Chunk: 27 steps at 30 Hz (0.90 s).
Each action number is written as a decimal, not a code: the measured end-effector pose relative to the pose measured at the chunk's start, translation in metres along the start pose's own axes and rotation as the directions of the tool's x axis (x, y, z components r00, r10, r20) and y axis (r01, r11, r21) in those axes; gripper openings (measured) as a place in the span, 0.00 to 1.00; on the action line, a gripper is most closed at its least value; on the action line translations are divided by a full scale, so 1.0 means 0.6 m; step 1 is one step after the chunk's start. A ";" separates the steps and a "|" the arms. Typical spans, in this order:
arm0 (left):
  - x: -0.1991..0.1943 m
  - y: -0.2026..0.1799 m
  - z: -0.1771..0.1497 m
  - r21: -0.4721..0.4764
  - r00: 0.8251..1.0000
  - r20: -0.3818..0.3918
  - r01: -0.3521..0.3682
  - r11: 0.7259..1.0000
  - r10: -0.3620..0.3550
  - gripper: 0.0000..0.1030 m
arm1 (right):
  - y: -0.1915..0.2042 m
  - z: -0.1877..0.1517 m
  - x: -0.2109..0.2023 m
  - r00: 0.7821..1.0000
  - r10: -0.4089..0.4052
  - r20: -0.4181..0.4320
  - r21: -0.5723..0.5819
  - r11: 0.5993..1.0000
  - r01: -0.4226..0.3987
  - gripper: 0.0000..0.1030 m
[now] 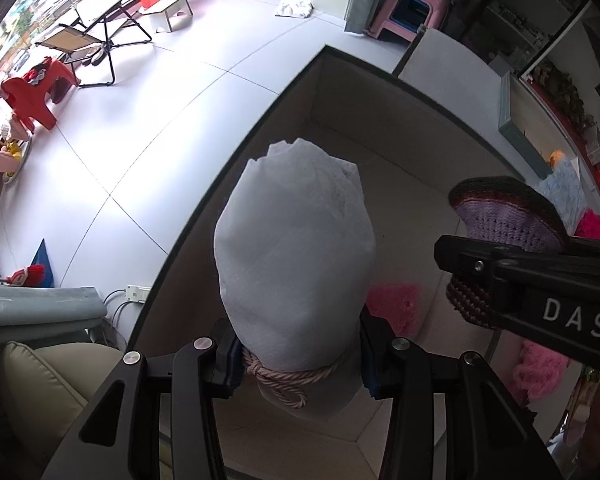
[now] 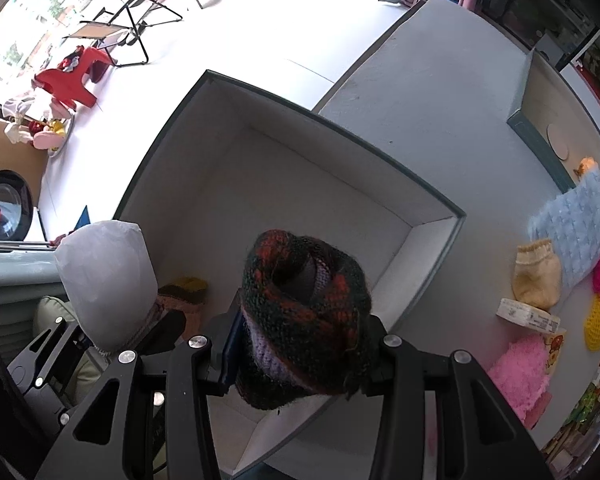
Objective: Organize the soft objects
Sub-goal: 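Open both grippers to drop the bundle and striped hat into the box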
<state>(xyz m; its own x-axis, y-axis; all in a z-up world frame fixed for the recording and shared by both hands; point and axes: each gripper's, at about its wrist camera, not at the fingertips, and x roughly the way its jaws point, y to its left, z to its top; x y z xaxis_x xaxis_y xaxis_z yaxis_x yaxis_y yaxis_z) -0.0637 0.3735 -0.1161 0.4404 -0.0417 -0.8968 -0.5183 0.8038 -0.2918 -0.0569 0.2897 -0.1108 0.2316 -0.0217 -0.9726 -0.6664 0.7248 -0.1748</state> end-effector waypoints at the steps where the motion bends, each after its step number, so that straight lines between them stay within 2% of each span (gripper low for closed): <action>1: 0.004 0.000 0.000 0.008 1.000 -0.005 -0.001 1.000 0.001 0.45 | 0.000 -0.001 0.005 1.000 -0.001 -0.007 0.003 1.000 0.001 0.46; 5: 0.017 0.000 -0.008 0.039 1.000 -0.022 0.001 0.999 0.000 0.45 | -0.003 -0.007 0.018 1.000 -0.008 -0.025 0.015 1.000 0.008 0.46; 11: 0.027 -0.007 -0.030 0.110 0.999 -0.033 0.007 0.994 -0.003 0.45 | -0.018 -0.048 0.025 0.999 0.003 -0.046 0.051 0.999 0.000 0.46; 13: 0.025 -0.010 -0.034 0.125 1.000 -0.027 0.000 0.992 0.004 0.52 | -0.019 -0.062 0.025 0.998 0.014 -0.059 0.059 0.998 -0.010 0.46; 14: 0.022 -0.011 -0.036 0.124 1.000 -0.018 -0.013 0.992 0.016 0.66 | -0.018 -0.065 0.024 0.998 0.024 -0.062 0.062 0.998 -0.020 0.46; 15: 0.019 -0.012 -0.037 0.118 1.000 -0.007 -0.030 0.993 0.031 0.85 | -0.017 -0.066 0.024 0.997 0.035 -0.062 0.061 0.998 -0.031 0.49; 17: 0.011 -0.007 -0.038 0.104 0.999 0.004 -0.038 0.994 0.038 0.98 | -0.013 -0.065 0.017 0.998 0.046 -0.053 0.050 0.998 -0.044 0.57; 18: 0.004 -0.005 -0.038 0.097 1.000 0.010 -0.028 0.995 0.027 0.98 | -0.013 -0.065 0.011 0.998 0.041 -0.039 0.044 0.998 -0.039 0.72; 19: -0.002 -0.003 -0.038 0.096 1.000 0.017 -0.015 0.995 0.014 0.98 | -0.012 -0.064 0.004 0.999 0.047 -0.019 0.039 0.998 -0.046 0.81; 21: -0.009 -0.009 -0.036 0.102 0.999 0.034 -0.009 0.995 0.005 0.99 | -0.008 -0.062 -0.015 0.998 0.052 0.030 0.025 0.998 -0.053 0.87; 23: -0.017 -0.007 -0.038 0.104 0.999 0.040 -0.023 0.994 0.019 0.99 | -0.006 -0.061 -0.030 0.996 0.052 0.070 0.009 0.999 -0.053 1.00; 27: -0.021 -0.004 -0.042 0.098 0.999 0.017 -0.037 0.995 0.035 0.99 | -0.008 -0.069 -0.053 0.990 0.064 0.123 -0.002 0.998 -0.064 1.00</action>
<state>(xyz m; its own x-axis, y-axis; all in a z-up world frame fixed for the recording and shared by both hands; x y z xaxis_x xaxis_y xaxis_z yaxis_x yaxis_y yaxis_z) -0.0865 0.3573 -0.1124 0.4340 -0.0034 -0.9009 -0.4599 0.8591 -0.2247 -0.0905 0.2582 -0.0851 0.2737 0.1096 -0.9555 -0.6814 0.7233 -0.1122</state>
